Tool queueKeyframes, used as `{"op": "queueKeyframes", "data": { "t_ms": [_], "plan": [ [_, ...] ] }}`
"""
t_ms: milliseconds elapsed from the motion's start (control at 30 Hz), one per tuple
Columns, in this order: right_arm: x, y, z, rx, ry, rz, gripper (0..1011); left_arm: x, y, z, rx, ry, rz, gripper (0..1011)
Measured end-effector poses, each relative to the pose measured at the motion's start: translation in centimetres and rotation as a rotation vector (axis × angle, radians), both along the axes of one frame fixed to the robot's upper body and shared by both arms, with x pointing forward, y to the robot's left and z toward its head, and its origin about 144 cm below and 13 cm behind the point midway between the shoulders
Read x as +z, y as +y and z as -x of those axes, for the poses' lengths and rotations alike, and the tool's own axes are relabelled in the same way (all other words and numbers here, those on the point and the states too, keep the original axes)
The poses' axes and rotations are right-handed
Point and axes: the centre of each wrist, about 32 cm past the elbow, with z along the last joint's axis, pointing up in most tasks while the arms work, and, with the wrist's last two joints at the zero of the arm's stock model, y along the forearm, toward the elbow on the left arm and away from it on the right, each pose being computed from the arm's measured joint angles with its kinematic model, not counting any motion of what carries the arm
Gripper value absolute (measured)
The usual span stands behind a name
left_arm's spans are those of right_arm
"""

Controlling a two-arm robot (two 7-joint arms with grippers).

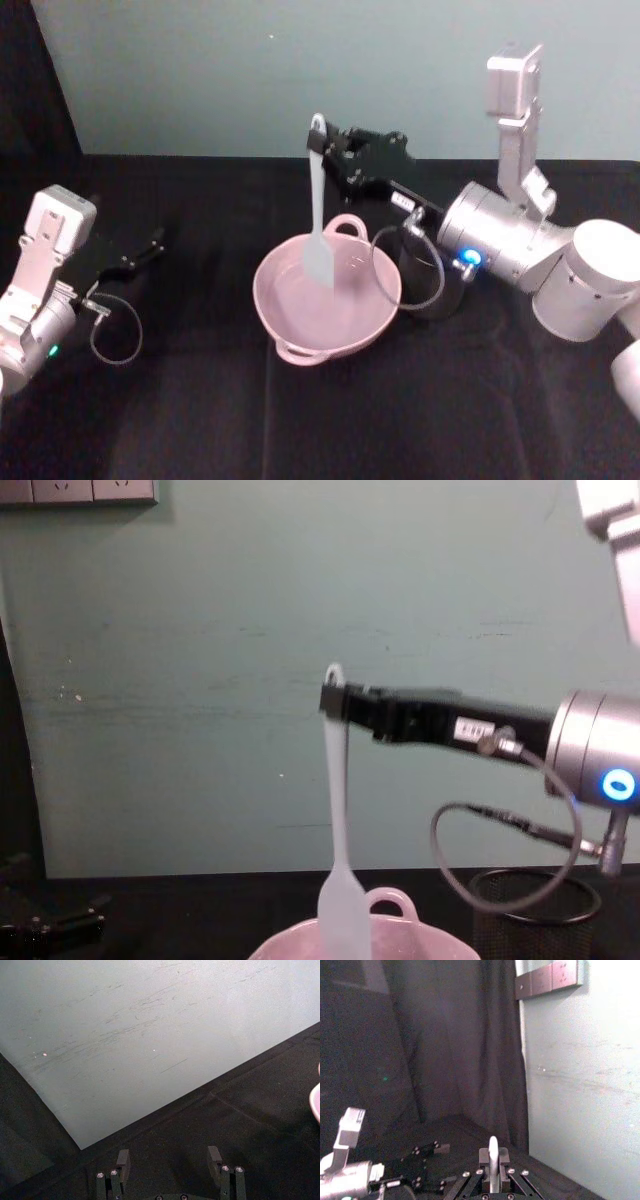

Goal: Use the one hand to pick up the spoon and stir the clear water in the bowl.

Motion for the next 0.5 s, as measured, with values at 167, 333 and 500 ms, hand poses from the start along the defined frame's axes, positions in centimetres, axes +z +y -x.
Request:
{"op": "queueKeyframes", "data": {
  "t_ms": [167,333,500],
  "plan": [
    [-1.3,0.7,0.4,0.018,0.005,0.021,111,0.0,0.0,0.0,0.000,0.000,0.000,1011],
    [-2.4,1.2,0.6,0.026,0.018,0.032,110,0.0,0.0,0.0,0.000,0.000,0.000,1011],
    [-2.9,1.7,0.4,0.028,0.025,0.030,111,0.0,0.0,0.0,0.000,0.000,0.000,1011]
  ]
}}
